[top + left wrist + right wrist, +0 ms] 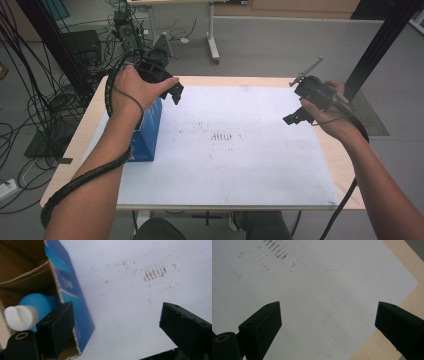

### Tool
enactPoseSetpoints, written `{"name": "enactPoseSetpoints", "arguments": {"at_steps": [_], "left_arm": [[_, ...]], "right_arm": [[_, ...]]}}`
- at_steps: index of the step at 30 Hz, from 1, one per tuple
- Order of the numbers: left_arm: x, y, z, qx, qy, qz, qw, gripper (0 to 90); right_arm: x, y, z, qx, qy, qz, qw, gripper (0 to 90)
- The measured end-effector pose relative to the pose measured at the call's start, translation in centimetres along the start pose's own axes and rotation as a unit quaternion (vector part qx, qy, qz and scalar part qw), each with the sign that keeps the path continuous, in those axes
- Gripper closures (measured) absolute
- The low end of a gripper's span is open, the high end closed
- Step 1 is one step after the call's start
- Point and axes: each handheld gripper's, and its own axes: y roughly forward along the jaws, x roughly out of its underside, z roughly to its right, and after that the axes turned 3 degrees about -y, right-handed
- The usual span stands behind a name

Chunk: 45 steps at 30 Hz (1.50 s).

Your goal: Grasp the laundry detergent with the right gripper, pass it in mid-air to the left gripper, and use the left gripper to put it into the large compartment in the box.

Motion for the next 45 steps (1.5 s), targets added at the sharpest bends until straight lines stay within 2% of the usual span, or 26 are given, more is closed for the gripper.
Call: {"name": "enactPoseSetpoints", "arguments": {"at_steps": [2, 9, 15, 23, 28, 45], "left_arm": [[0.0, 0.2, 0.6, -0.002, 0.010, 0.000, 0.9999, 13.3], [0.2, 1.0, 3.0, 0.010, 0.042, -0.005, 0.9991, 13.3], [0.5, 1.6, 4.1, 0.020, 0.053, -0.010, 0.9983, 13.3], [1.3, 2.6, 5.0, 0.024, 0.073, -0.023, 0.9967, 13.3], [1.7, 3.0, 5.5, 0.031, 0.079, -0.023, 0.9961, 13.3], [2.6, 3.4, 6.7, 0.045, 0.093, -0.030, 0.9942, 13.5]], "right_arm": [[-0.2, 0.0, 0.4, 0.001, 0.001, -0.002, 1.0000, 6.8], [-1.6, 0.1, 1.7, 0.007, 0.001, -0.016, 0.9999, 6.8], [-3.0, 0.3, 3.1, 0.008, 0.003, -0.027, 0.9996, 6.8], [-4.6, 1.2, 4.0, 0.002, 0.002, -0.049, 0.9988, 6.8], [-5.2, 1.6, 4.3, 0.004, -0.001, -0.058, 0.9983, 6.8], [-6.3, 1.6, 4.4, 0.002, -0.002, -0.059, 0.9983, 6.8]]}}
